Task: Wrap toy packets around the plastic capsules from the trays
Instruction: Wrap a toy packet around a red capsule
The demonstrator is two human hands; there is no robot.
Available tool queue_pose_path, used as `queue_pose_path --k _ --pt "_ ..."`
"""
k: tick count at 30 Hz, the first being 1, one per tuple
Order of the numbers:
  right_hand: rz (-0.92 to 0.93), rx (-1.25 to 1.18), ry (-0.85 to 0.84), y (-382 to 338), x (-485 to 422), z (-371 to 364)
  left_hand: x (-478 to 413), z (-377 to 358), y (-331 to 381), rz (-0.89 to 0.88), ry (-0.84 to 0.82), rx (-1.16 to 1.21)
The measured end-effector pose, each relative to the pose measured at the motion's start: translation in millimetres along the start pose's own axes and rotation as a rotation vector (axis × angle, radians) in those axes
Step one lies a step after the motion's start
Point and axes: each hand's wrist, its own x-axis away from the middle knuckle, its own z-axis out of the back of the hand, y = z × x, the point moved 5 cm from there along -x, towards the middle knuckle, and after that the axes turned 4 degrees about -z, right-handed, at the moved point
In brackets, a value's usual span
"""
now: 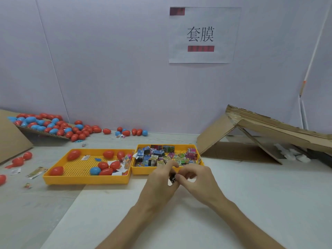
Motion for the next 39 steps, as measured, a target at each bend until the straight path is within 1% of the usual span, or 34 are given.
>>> queue_pose_path --k 4,11,18,20,23,25,28,30,32,33,34,39 --pt "-0.004 0.006 0.017 1.0 0.4 -1.3 1.4 -2.6 -1.1 0.002 -0.001 -0.016" --pt "-0.074 -0.071 0.061 3.7 2.9 -4.8 3.0 -7.4 -2.5 0.006 -0.025 0.000" --pt "-0.083 -0.103 0.042 -2.2 5.4 -4.7 1.9 -7.5 -8.5 0.071 -0.063 0.080" --pt "-0.089 -0.186 0.012 -7.3 5.7 -6.2 2.2 -8.8 -11.3 0.112 -0.106 0.130" --pt "-0.195 -0.489 -0.059 -11.6 3.6 -10.9 4.1 -10.1 -16.6 0.184 -0.164 0.215" --pt "-0.277 -0.645 -0.066 -9.0 1.4 -9.8 3.4 -7.7 -18.0 0.206 -0.162 0.231" --pt "-0.355 -0.789 -0.056 -2.0 -0.3 -4.4 -3.2 2.2 -15.7 0.195 -0.140 0.255" --pt "-0.391 -0.846 -0.024 2.7 -1.9 0.1 -8.0 9.7 -13.7 0.240 -0.155 0.411" --pt "-0.418 -0.874 0.035 8.1 -4.1 4.9 -9.5 15.0 -11.7 0.330 -0.190 0.674" --pt "-0.419 -0.871 0.060 10.5 -5.2 7.3 -9.4 16.7 -10.2 0.364 -0.204 0.763" --pt "-0.410 -0.851 0.077 12.1 -6.1 9.7 -9.1 17.3 -9.4 0.387 -0.209 0.795" --pt "-0.338 -0.686 0.058 10.4 -6.9 10.3 -6.6 13.3 -13.6 0.440 -0.161 0.694"
